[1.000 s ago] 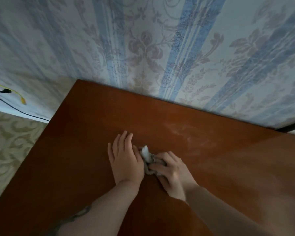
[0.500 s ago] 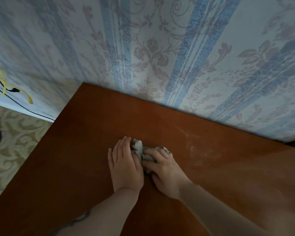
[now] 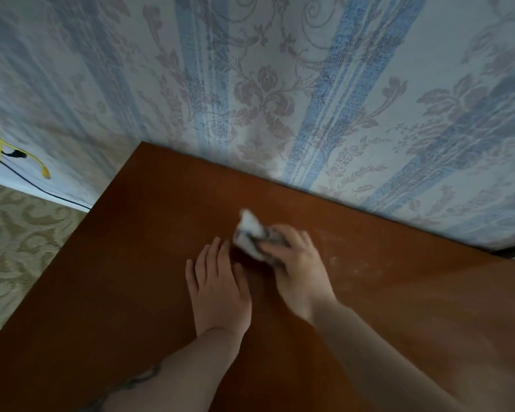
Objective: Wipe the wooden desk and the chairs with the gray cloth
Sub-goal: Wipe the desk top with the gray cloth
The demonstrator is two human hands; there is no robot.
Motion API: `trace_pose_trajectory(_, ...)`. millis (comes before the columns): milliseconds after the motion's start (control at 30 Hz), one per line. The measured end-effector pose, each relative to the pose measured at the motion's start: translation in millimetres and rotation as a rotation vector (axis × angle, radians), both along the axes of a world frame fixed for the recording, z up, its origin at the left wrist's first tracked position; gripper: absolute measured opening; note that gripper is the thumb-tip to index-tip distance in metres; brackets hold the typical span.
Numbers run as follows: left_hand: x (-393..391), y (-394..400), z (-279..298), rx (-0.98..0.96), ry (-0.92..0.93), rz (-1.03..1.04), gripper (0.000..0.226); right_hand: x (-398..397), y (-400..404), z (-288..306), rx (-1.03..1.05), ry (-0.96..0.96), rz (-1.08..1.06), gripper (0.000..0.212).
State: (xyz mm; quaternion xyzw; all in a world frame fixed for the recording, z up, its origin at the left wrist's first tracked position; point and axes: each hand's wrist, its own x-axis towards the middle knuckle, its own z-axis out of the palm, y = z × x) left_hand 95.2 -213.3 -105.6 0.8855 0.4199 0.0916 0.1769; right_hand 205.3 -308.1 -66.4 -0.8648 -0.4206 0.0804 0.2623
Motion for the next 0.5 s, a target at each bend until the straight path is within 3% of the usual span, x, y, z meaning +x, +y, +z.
trace_pose_trajectory(67,-1.7,0.0,-0.3,0.009,-0.01,-0.019,0.056,-16.1,-17.8,-7.5,-0.095,0.051,0.167,0.052)
trace_pose_trajectory(133,-0.3,-0.1,2.0,-0.003,-0.007,-0.011,0.054,7.9,-20.6,-13.2,-0.122,0.115,0.139,0.048)
trace_pose_trajectory(300,1.0,-1.4,5.0,-0.003,0.051,-0.018,0.055,90.4,10.9,-10.1,-0.155,0.108,-0.31,0.048)
trace_pose_trajectory(400,1.7,-1.5,4.2,-0.001,0.061,-0.011,0.054,84.7,21.2,9.9,-0.109,0.063,-0.514,0.047)
trace_pose_trajectory(500,1.3,-1.5,3.3,0.001,0.033,-0.015,0.05,22.3,23.0,14.1,-0.008,0.074,-0.288,0.047)
